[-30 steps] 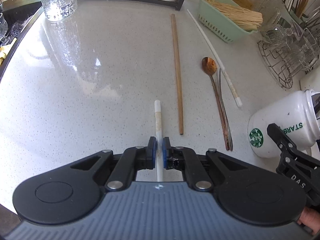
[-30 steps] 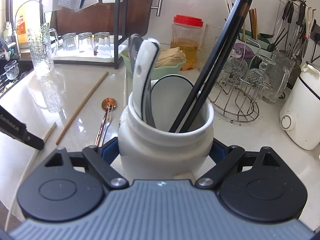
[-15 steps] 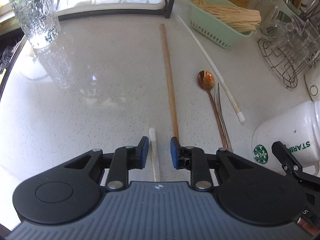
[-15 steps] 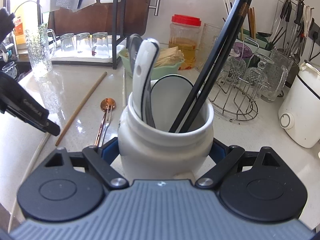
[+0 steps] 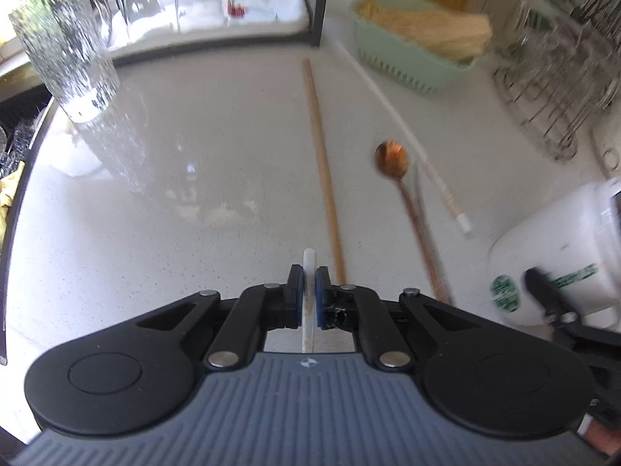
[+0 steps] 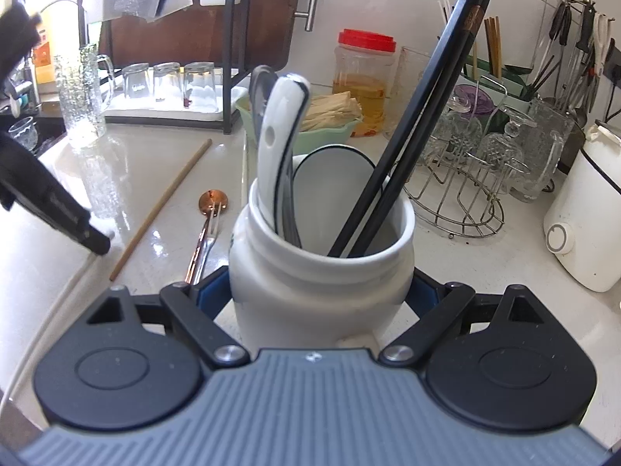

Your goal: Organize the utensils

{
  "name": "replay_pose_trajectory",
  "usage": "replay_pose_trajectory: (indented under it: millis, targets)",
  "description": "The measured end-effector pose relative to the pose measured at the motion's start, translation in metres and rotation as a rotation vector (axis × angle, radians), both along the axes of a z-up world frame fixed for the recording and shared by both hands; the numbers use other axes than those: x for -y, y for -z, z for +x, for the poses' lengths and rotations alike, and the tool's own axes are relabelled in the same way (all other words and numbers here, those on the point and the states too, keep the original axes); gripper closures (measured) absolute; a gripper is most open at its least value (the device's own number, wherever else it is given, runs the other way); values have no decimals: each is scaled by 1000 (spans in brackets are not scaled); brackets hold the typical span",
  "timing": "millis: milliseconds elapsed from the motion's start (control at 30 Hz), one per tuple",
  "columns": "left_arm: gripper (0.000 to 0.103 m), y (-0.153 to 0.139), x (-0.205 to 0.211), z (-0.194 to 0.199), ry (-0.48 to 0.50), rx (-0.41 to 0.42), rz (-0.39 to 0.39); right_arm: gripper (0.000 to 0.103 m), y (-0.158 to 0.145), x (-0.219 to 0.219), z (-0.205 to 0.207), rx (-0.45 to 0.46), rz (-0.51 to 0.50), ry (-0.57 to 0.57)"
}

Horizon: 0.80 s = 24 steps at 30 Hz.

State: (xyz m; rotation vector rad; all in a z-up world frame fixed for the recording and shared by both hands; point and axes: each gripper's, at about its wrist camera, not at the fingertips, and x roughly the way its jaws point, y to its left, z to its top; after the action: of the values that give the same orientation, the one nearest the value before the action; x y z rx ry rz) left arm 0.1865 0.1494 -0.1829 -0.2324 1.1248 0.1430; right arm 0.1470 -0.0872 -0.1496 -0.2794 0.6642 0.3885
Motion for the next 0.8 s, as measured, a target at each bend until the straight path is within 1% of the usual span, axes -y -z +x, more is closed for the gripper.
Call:
replay_pose_trajectory:
  millis: [233, 333, 467, 800]
  targets:
    - [96, -50, 7, -18, -34, 106, -36, 10, 0, 4, -1, 5, -1, -53]
    - [96, -69, 13, -26, -33, 162, -47, 10, 1, 5, -1, 11, 1, -68]
    - [96, -87, 23, -36, -46, 198, -74, 10, 1, 6, -2, 11, 3, -80]
    - [96, -119, 45, -59, -6, 272, -93, 10, 2, 9, -5, 26, 9, -105]
